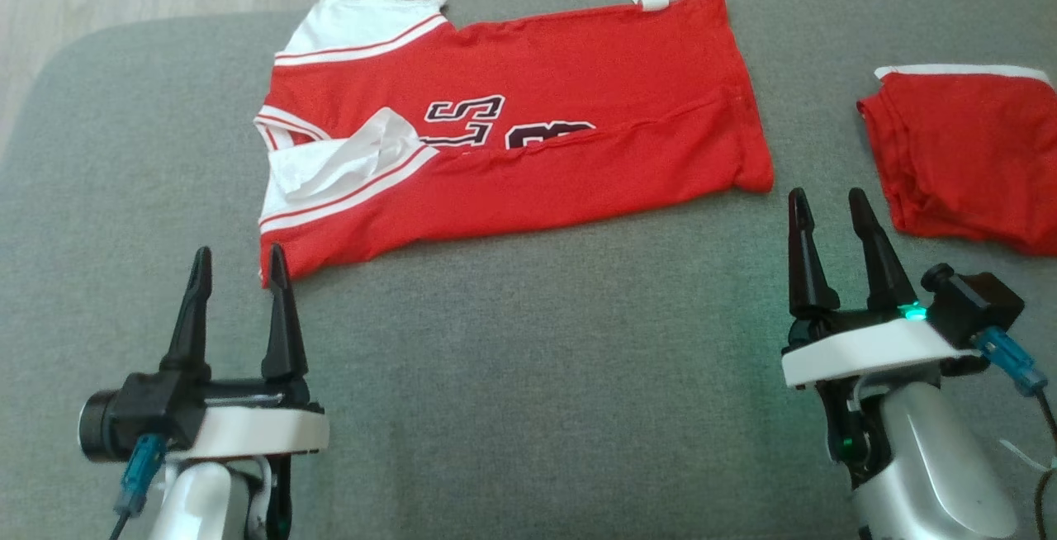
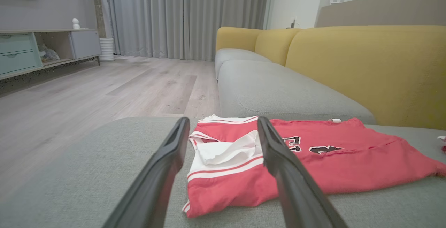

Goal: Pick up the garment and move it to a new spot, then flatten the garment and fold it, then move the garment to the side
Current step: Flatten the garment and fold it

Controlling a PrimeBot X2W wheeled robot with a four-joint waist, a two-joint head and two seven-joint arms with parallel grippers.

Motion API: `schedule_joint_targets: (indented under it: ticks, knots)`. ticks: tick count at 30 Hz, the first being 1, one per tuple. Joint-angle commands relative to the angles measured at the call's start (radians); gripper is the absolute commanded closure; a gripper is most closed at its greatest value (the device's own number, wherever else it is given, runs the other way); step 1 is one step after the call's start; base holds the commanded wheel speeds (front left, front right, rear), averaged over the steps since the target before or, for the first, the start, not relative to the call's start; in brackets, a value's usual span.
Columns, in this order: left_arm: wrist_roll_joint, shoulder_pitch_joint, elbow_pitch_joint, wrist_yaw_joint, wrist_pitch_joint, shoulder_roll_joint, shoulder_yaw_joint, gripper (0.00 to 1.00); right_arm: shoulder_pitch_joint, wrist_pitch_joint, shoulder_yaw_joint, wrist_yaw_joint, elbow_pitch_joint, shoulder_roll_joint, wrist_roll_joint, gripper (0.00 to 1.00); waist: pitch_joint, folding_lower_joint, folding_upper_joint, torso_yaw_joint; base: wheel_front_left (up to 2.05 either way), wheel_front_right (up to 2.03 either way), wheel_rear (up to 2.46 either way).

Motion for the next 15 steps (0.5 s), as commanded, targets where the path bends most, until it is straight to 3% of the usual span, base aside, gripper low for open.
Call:
schedule_joint_targets:
  ticks: [1, 5, 15]
  knots:
    - [0.02, -0.038, -0.029, -0.013, -0.004, 0.007, 0.048, 0.0, -0.02, -0.011, 0.027, -0.001, -0.05, 0.01, 0.008, 0.0, 0.009, 0.0, 0.0, -0.005, 0.0, 0.0, 0.0]
    - [0.049, -0.075, 0.023, -0.037, -0.004, 0.013, 0.057, 0.0, -0.026, -0.011, 0.033, -0.001, -0.08, 0.01, 0.002, 0.0, 0.04, 0.0, 0.0, -0.013, 0.0, 0.0, 0.0]
    - [0.077, -0.299, 0.362, -0.032, 0.037, 0.052, 0.057, 0.0, -0.039, -0.011, 0.041, -0.001, -0.142, 0.01, -0.015, 0.0, 0.16, 0.0, 0.0, -0.023, 0.0, 0.0, 0.0]
